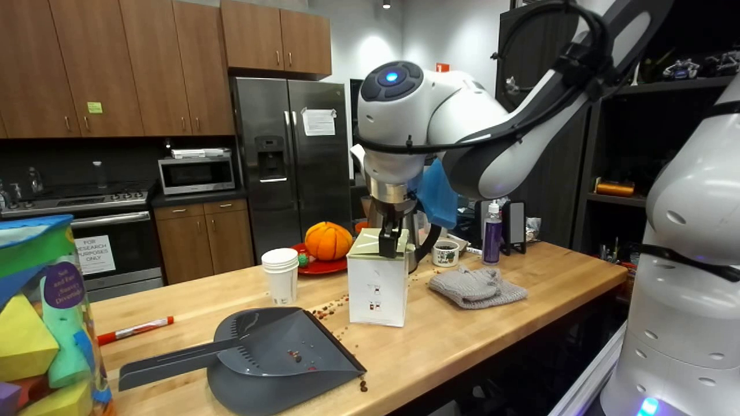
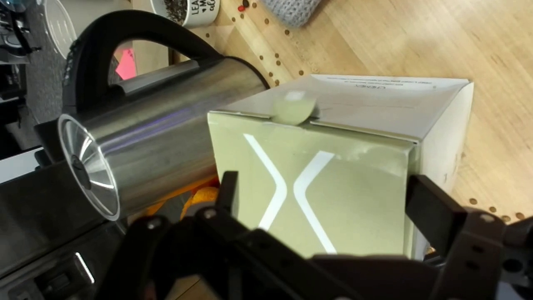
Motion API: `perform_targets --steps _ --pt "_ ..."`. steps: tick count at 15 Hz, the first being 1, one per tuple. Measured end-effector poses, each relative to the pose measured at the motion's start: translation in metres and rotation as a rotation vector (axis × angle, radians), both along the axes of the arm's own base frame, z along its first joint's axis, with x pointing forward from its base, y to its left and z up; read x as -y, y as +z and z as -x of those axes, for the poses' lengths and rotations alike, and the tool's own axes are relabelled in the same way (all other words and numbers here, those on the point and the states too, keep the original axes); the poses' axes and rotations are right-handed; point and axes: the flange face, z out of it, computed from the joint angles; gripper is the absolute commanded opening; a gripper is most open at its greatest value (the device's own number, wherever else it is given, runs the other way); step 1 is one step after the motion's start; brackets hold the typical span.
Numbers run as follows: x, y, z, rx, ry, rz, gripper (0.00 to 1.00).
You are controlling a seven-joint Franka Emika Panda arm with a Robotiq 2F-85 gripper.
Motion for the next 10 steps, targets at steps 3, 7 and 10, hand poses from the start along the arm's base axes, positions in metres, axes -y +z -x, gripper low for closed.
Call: perform_targets --steps 3,7,10 --pt "0.0 0.0012 0.0001 0.017 -0.008 0.02 1.0" --pt "-0.0009 0.0025 0.0011 0.039 -0.017 0.046 1.0" --pt "-0.0023 0.0031 0.0024 0.051 -0.02 0.064 1.0"
